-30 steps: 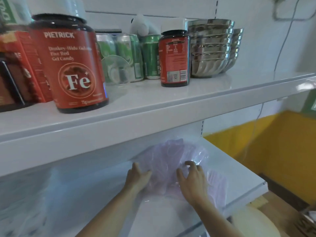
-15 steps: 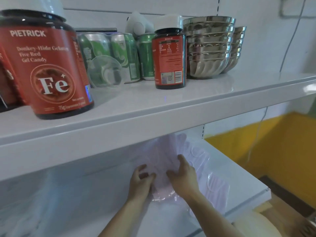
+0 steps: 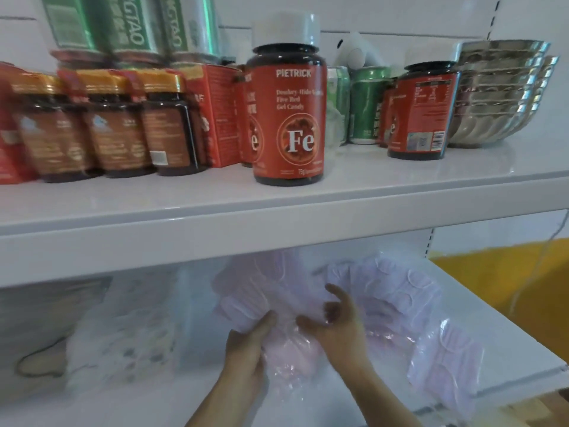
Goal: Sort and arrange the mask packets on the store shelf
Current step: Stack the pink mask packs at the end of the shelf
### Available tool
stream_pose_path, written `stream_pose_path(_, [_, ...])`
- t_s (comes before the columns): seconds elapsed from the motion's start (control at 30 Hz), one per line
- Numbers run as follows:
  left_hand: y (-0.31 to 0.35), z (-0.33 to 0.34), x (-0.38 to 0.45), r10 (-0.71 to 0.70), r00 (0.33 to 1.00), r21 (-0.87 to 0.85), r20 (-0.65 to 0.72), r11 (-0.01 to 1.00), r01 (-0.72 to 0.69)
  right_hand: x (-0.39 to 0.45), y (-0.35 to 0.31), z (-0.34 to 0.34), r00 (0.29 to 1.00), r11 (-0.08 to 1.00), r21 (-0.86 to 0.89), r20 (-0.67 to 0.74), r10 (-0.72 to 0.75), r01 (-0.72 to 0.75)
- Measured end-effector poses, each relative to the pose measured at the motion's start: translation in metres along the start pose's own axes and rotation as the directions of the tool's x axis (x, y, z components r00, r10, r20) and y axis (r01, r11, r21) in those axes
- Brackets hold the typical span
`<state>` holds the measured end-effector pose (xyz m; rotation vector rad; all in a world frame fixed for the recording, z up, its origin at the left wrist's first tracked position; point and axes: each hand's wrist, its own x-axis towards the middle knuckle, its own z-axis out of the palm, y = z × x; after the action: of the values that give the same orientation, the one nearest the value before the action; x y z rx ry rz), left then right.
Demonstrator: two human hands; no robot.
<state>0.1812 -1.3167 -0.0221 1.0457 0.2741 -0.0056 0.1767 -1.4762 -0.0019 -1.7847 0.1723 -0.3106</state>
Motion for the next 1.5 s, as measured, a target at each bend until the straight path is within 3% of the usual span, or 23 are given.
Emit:
stream_pose_path(0.2, [0.01,-0.032,-0.027,0.008,1.0,-0.021,-0.025,1.0,-0.009,-0.039,-0.012,0.044,0.985,0.996,0.002,0.151,0.086,-0.087])
stream_pose_path(0.37, [0.028,-0.069,-0.028,-0.08,0.996,-0.017,0.044,0.997,0.081,-0.043,-0.024,0.048,0.987,0.995,-0.089,0.154,-0.039,0.053])
stream_pose_path(0.53, [0.045,-0.097,-0.027,-0.092,0.982,-0.164,0.165,0.979,0.119,-0.03,-0.042,0.023,0.975,0.964,-0.206,0.177,-0.133,0.169])
stream_pose_path(0.67, [0.033,-0.08,-0.021,-0.147,0.955,-0.135,0.256,0.973,0.186,-0.019,-0.046,-0.011,0.978,0.973,-0.184,0.182,-0.106,0.139])
stream_pose_path(0.83, [0.01,-0.018,-0.009,-0.311,0.927,-0.056,0.208,0.943,0.329,-0.008,-0.046,-0.048,0.988,0.991,-0.114,0.146,-0.049,0.066])
stream_pose_path(0.9, [0.002,0.006,-0.003,-0.332,0.912,0.026,0.242,0.942,0.336,-0.003,-0.041,-0.058,0.988,0.993,-0.102,0.143,-0.051,0.066])
stream_pose_path(1.0, [-0.006,0.018,0.007,-0.307,0.912,0.378,0.272,0.905,0.192,0.004,-0.027,-0.068,0.987,0.996,-0.061,0.153,-0.052,0.062])
stream_pose_path(1.1, [-0.002,-0.006,0.018,-0.145,0.985,0.536,0.097,0.841,0.071,0.006,-0.021,-0.069,0.972,0.998,-0.004,0.226,-0.06,0.062])
stream_pose_path(1.13, [0.003,-0.02,0.016,-0.087,0.994,0.49,0.069,0.871,0.043,0.006,-0.02,-0.066,0.961,0.999,0.024,0.273,-0.049,0.044])
stream_pose_path(1.2, [0.017,-0.045,0.008,-0.046,0.996,0.155,0.074,0.987,0.034,0.007,-0.02,-0.057,0.924,0.998,0.058,0.382,-0.019,-0.003])
stream_pose_path(1.27, [0.037,-0.064,-0.008,-0.08,0.976,-0.179,0.201,0.977,0.116,0.009,-0.021,-0.045,0.875,0.999,0.048,0.484,-0.025,0.002])
stream_pose_path(1.37, [0.063,-0.089,-0.028,-0.092,0.948,-0.267,0.304,0.947,0.177,0.012,-0.026,-0.027,0.82,0.997,-0.057,0.572,-0.014,0.057])
stream_pose_path(1.43, [0.076,-0.103,-0.034,-0.012,0.965,-0.28,0.262,0.956,0.088,0.011,-0.031,-0.015,0.794,0.988,-0.108,0.608,-0.02,0.107])
stream_pose_path(1.5, [0.083,-0.114,-0.037,0.076,0.972,-0.142,0.222,0.989,-0.045,0.011,-0.037,-0.003,0.771,0.968,-0.154,0.634,-0.057,0.198])
